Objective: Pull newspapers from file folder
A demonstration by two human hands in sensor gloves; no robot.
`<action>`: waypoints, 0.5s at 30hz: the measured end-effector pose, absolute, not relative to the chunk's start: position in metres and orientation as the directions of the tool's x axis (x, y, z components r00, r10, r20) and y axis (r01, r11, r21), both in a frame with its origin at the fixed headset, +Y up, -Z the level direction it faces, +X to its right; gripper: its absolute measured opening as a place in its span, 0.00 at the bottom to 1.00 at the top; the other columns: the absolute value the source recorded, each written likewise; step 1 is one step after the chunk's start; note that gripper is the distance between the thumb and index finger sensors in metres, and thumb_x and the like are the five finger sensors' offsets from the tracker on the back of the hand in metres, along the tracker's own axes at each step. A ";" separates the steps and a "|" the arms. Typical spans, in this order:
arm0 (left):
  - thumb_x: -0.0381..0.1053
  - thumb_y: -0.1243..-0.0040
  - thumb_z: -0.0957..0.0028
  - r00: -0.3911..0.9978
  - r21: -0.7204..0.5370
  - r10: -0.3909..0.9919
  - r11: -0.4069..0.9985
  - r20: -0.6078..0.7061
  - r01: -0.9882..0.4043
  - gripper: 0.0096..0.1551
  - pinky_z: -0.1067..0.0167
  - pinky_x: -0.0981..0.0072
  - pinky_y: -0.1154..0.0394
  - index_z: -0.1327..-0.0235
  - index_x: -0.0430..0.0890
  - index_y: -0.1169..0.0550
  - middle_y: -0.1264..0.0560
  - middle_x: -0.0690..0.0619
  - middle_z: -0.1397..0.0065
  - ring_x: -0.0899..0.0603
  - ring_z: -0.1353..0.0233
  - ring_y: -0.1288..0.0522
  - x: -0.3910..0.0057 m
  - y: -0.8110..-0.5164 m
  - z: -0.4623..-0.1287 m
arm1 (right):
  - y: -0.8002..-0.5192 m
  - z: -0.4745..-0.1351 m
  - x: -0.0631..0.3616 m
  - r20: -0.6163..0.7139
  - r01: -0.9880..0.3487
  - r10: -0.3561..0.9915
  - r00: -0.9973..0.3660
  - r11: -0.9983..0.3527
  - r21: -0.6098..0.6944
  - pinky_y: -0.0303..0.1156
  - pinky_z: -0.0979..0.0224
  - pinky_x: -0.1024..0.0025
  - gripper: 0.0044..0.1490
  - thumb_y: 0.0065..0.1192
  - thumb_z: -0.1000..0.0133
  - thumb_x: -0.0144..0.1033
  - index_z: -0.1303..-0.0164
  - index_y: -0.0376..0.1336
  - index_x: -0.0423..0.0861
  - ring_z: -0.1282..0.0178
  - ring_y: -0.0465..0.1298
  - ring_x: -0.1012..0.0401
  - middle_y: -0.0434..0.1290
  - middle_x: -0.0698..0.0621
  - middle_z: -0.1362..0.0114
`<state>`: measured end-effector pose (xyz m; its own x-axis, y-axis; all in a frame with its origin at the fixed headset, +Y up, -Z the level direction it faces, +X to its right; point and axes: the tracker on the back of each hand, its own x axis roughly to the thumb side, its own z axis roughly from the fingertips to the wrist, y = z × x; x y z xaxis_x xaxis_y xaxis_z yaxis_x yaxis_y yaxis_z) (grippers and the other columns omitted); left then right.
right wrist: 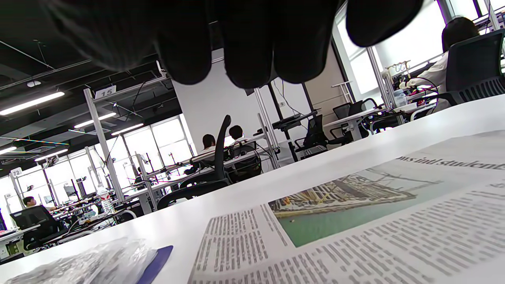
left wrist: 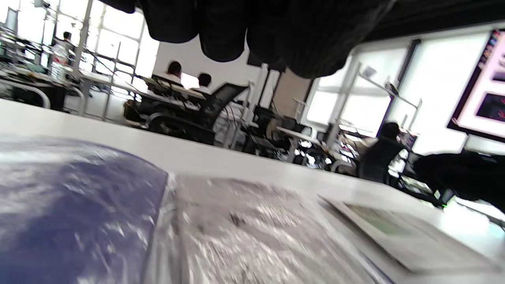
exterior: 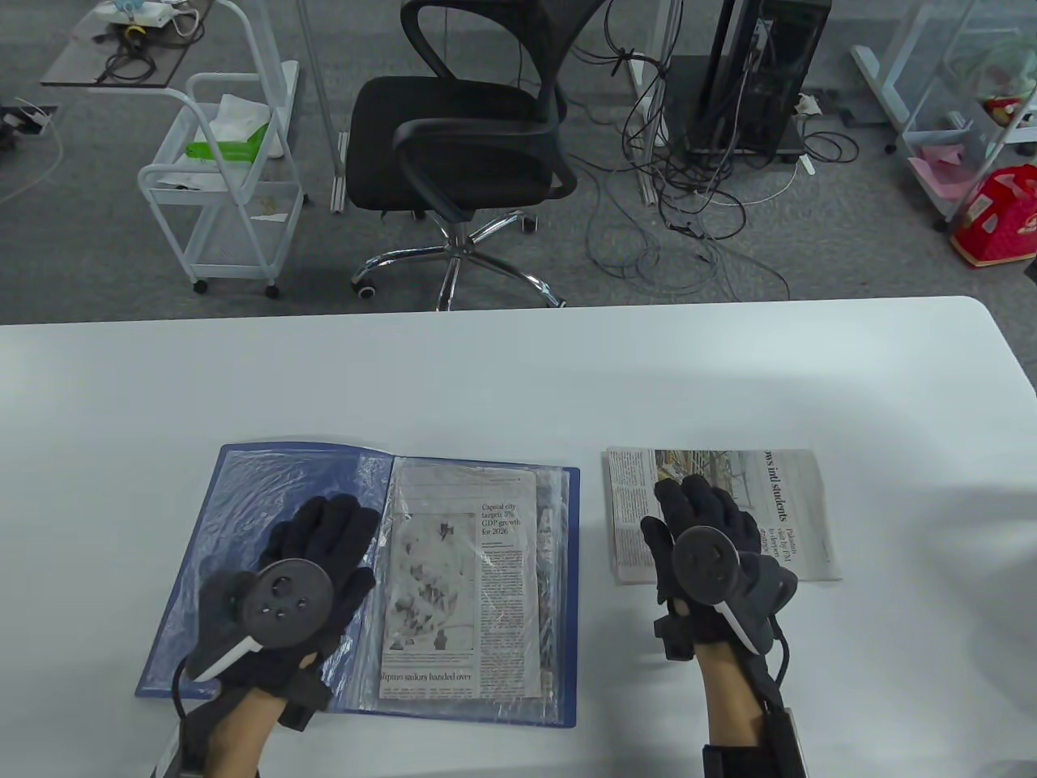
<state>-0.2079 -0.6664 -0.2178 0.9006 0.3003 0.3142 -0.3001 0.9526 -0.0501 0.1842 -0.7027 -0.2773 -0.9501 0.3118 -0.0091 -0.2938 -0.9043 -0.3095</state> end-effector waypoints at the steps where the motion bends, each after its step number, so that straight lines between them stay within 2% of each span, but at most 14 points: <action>1: 0.52 0.38 0.47 0.896 -0.097 0.290 0.957 0.336 -0.273 0.38 0.28 0.32 0.42 0.20 0.47 0.29 0.35 0.39 0.14 0.25 0.17 0.38 -0.197 -0.677 -0.220 | -0.703 -0.277 0.184 -0.008 -0.294 0.312 -0.950 -0.905 -0.308 0.63 0.28 0.35 0.35 0.61 0.53 0.55 0.34 0.65 0.58 0.23 0.71 0.42 0.70 0.46 0.23; 4: 0.54 0.38 0.47 0.874 -0.229 0.265 0.956 0.409 -0.183 0.40 0.28 0.32 0.42 0.19 0.47 0.31 0.38 0.39 0.13 0.25 0.17 0.39 -0.172 -0.706 -0.225 | -0.703 -0.277 0.184 -0.005 -0.294 0.311 -0.950 -0.905 -0.306 0.63 0.28 0.35 0.35 0.61 0.53 0.55 0.34 0.65 0.58 0.23 0.71 0.42 0.70 0.46 0.23; 7: 0.57 0.37 0.48 0.850 -0.367 0.269 0.925 0.453 -0.097 0.44 0.27 0.31 0.45 0.17 0.48 0.36 0.45 0.40 0.12 0.24 0.16 0.44 -0.157 -0.731 -0.227 | -0.703 -0.277 0.183 -0.003 -0.292 0.307 -0.952 -0.908 -0.302 0.63 0.28 0.35 0.35 0.60 0.53 0.55 0.34 0.65 0.58 0.23 0.71 0.42 0.70 0.46 0.23; 10: 0.61 0.36 0.51 0.853 -0.526 0.275 0.851 0.443 -0.001 0.52 0.28 0.29 0.51 0.15 0.47 0.42 0.56 0.40 0.12 0.23 0.17 0.55 -0.144 -0.763 -0.229 | -0.704 -0.278 0.181 0.000 -0.287 0.300 -0.954 -0.912 -0.294 0.63 0.28 0.35 0.35 0.60 0.53 0.55 0.34 0.65 0.58 0.23 0.71 0.43 0.70 0.46 0.23; 13: 0.63 0.36 0.53 0.868 -0.580 0.232 0.811 0.438 0.076 0.59 0.29 0.26 0.55 0.16 0.47 0.52 0.62 0.39 0.14 0.21 0.19 0.61 -0.138 -0.779 -0.228 | -0.705 -0.278 0.179 0.004 -0.282 0.293 -0.956 -0.916 -0.286 0.63 0.28 0.35 0.35 0.60 0.53 0.55 0.34 0.65 0.58 0.23 0.71 0.43 0.70 0.46 0.23; 15: 0.63 0.37 0.54 0.869 -0.564 0.205 0.820 0.450 0.099 0.59 0.30 0.26 0.54 0.17 0.47 0.52 0.63 0.39 0.15 0.21 0.20 0.61 -0.134 -0.782 -0.228 | -0.706 -0.278 0.177 0.007 -0.284 0.294 -0.956 -0.917 -0.282 0.63 0.28 0.35 0.35 0.60 0.53 0.55 0.33 0.65 0.58 0.23 0.71 0.43 0.70 0.46 0.23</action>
<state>-0.1343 -0.7819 -0.2285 0.8690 0.2053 0.4501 0.0988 0.8195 -0.5645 0.1771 -0.7058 -0.2781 -0.9559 0.2936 0.0069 -0.2836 -0.9166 -0.2820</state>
